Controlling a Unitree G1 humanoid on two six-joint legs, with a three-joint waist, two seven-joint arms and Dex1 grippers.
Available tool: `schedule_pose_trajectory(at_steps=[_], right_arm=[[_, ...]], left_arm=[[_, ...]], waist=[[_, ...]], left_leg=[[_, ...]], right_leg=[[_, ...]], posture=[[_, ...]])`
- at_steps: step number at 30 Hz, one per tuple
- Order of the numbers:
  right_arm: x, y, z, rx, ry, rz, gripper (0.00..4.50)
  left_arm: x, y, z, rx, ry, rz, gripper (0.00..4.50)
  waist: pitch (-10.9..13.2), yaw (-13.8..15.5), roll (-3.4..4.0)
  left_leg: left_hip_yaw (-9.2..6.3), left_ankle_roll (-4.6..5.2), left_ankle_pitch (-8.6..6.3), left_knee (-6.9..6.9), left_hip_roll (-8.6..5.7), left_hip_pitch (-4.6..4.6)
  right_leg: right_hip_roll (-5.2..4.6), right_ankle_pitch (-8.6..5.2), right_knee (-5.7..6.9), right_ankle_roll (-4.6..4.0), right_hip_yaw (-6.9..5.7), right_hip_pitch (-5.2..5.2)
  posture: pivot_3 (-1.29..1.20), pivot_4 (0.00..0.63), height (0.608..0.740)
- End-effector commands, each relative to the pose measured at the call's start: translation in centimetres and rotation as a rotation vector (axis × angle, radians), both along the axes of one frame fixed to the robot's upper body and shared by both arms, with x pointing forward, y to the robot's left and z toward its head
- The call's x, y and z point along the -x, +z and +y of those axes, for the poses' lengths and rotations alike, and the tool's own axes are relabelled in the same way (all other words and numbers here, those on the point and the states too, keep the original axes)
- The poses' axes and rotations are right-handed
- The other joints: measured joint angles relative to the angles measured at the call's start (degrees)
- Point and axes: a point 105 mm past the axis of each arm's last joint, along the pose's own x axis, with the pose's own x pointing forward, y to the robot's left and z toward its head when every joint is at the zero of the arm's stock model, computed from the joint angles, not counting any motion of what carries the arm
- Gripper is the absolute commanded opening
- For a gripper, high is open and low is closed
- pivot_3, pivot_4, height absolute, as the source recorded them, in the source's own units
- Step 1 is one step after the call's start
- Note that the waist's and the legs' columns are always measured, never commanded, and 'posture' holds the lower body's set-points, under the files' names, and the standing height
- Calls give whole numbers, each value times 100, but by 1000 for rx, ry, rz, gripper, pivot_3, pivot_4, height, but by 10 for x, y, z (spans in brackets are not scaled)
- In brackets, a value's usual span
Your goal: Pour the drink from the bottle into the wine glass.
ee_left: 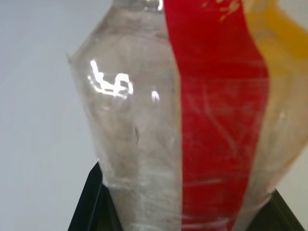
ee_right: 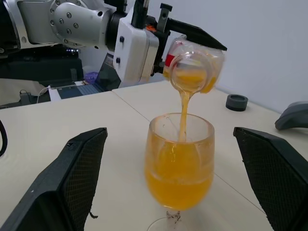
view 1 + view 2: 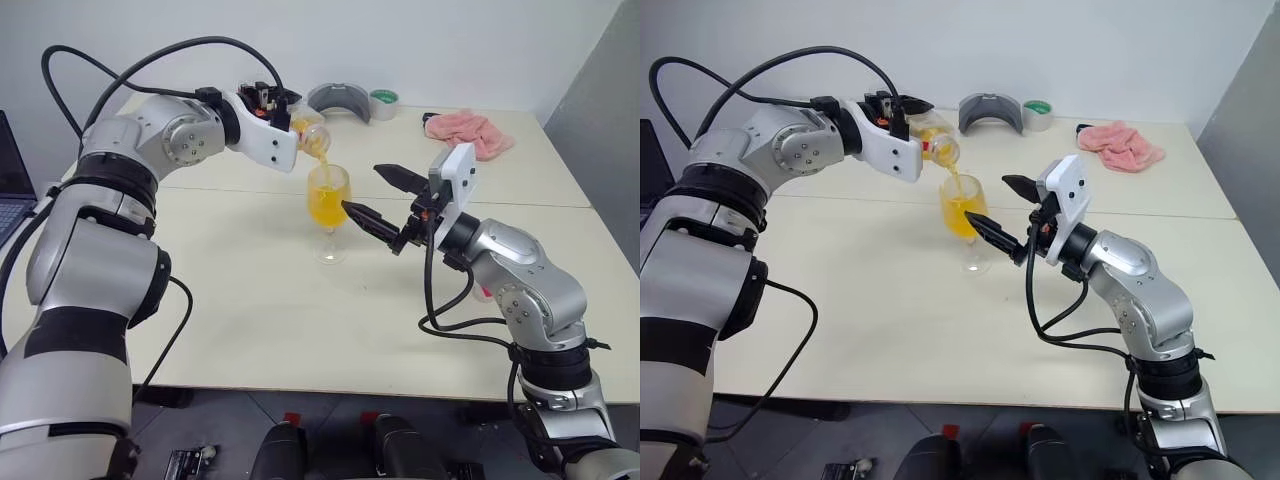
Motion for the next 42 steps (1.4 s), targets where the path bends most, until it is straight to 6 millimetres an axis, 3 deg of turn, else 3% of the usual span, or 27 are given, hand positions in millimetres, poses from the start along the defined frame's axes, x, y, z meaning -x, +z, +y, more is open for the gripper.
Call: schedule_pose_trajectory(at_steps=[1,8,14,18,20,22,27,30,33,42], right_arm=[[7,12,0,-19,12,-56,4500],[7,12,1,-20,18,-53,4500],[13,9,1,-6,56,-45,4500],[22,3,-1,33,105,-31,4500],[32,-4,-5,66,158,-16,4500],[48,-14,-13,125,243,-14,4500],[67,-31,-30,145,316,70,4500],[75,-57,-38,227,345,91,4500],[71,-64,-40,199,317,124,4500],[63,-65,-37,161,282,140,4500]], left_arm=[[6,17,-7,108,-48,0,1668],[11,33,-11,288,-98,61,1668],[9,69,2,770,-116,151,1668],[8,69,25,1021,-56,186,1668],[6,53,49,1175,30,198,1668],[5,23,85,1360,171,189,1668],[17,-28,111,1525,294,242,1668],[26,-66,117,1593,337,307,1668],[34,-97,111,1596,347,365,1668],[35,-140,99,1643,382,459,1668]], waist=[[0,-1,0],[0,-8,0],[0,-9,0],[-2,-56,3],[-3,-74,5],[-10,-79,16],[-11,-62,16],[-14,9,12],[-15,13,11],[-15,15,11]], left_leg=[[1,0,0,0,0,0],[0,0,0,1,0,1],[-6,0,0,4,7,0],[-18,0,0,4,34,6],[-28,0,0,4,39,10],[-34,0,0,5,39,14],[-53,0,0,9,42,15],[-69,0,0,16,35,14],[-69,0,0,21,29,15],[-81,1,0,45,30,18]], right_leg=[[0,0,0,0,1,0],[0,0,3,0,1,0],[-2,0,5,0,-1,1],[-2,0,12,0,4,1],[-2,0,16,0,2,2],[-4,0,19,0,4,4],[-15,1,20,-1,-4,11],[-6,1,14,-1,-19,25],[-7,1,13,-1,-17,31],[2,0,18,-1,-24,45]], posture=[[0,150,740],[0,150,740],[0,150,740],[0,150,740],[0,150,740],[0,150,740],[0,150,740],[0,150,740],[0,150,740],[0,150,740]])
